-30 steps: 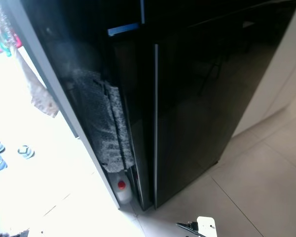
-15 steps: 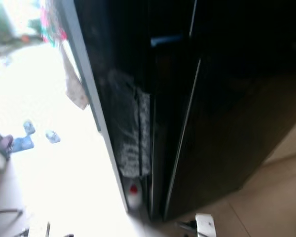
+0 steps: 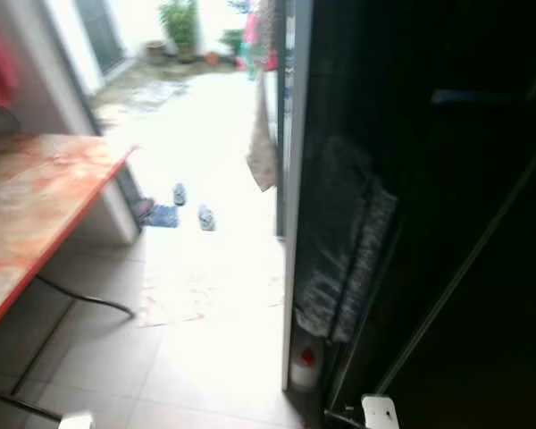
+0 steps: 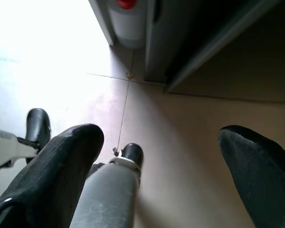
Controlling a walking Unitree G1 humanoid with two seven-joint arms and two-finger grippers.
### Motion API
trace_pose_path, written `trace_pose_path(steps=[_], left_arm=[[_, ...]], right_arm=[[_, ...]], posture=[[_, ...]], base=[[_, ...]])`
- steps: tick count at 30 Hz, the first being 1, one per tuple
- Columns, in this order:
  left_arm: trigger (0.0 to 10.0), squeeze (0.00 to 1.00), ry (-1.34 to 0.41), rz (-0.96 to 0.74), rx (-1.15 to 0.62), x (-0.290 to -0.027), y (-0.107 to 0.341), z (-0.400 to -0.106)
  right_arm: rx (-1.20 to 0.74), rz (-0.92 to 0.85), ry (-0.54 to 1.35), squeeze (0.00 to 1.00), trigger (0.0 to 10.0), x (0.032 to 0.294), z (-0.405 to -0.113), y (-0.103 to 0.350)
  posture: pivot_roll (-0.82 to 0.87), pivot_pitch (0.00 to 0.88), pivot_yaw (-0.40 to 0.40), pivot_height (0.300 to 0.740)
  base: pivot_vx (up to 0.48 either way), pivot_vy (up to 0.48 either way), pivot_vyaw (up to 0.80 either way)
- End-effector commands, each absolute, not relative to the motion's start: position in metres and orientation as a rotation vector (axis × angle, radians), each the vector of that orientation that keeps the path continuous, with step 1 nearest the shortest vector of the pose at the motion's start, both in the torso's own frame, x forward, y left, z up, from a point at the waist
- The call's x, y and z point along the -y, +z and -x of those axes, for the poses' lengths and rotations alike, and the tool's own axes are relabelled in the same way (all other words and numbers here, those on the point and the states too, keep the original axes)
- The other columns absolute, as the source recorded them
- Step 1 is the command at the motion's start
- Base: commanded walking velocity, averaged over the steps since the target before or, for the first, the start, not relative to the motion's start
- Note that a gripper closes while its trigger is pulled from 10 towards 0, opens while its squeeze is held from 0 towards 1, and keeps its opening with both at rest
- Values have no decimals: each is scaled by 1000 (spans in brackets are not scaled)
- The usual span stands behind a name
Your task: Restocking fridge
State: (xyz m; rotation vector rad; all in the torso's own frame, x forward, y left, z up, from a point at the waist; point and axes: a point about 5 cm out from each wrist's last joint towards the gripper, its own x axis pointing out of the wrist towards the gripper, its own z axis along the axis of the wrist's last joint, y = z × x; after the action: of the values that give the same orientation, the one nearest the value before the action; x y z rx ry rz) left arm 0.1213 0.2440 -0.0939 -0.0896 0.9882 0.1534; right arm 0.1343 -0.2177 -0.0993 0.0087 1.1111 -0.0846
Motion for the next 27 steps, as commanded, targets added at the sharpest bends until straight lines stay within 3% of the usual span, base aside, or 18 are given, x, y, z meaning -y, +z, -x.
trace_pose_path(steps=[1, 11, 27], left_arm=[[10000, 0, 150, 76, -988, -245, -93, -122], [10000, 0, 145, 69, -1007, -234, -98, -119], [10000, 0, 173, 48, -969, -240, -93, -127]], right_arm=[[-1101, -19, -72, 0, 10000, 212, -140, -98], [-1102, -28, -53, 0, 10000, 212, -143, -98], [-1103, -27, -22, 0, 10000, 210, -145, -97]], posture=[[47, 2, -6, 740], [51, 12, -6, 740], [56, 18, -7, 740]], base=[[0, 0, 800], [0, 0, 800], [0, 0, 800]])
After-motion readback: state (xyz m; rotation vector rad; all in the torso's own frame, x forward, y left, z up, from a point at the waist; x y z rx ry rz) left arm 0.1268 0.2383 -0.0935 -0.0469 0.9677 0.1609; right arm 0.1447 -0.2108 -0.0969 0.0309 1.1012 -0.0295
